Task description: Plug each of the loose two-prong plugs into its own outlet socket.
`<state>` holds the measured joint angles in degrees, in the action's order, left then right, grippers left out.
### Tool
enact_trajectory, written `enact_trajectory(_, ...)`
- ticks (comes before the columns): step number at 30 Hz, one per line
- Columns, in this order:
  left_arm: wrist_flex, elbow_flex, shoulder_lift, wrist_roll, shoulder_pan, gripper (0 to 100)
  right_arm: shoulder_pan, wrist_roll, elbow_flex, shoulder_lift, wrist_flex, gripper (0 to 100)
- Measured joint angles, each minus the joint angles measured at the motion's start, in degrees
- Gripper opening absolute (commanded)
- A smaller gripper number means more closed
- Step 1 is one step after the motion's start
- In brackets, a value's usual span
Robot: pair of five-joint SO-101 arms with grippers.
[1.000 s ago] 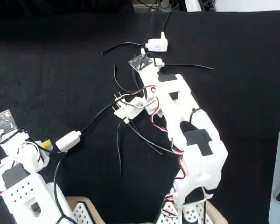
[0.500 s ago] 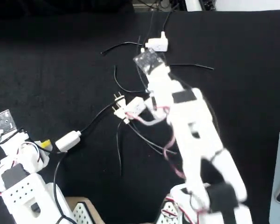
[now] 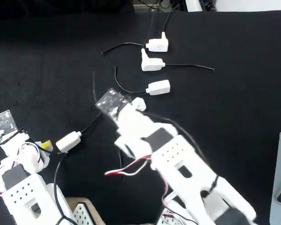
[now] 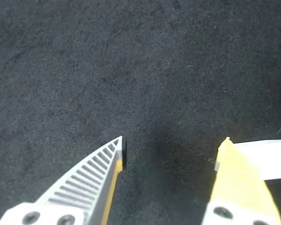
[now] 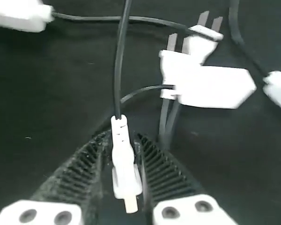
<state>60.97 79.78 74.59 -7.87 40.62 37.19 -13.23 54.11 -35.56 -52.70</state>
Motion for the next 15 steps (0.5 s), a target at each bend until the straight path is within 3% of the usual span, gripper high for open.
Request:
enact_trajectory(7,0.00,0.00,0.00,0.00,0.00,31,5.80,2.99,0.00,14.86,8.97,1.9)
enact_trajectory(12,0.00,0.00,0.00,0.00,0.00,31,6.15,3.25,-1.05,24.18,10.02,14.9)
enact_trajectory(15,0.00,0.00,0.00,0.00,0.00,31,6.24,4.75,-3.87,25.76,6.42,16.3)
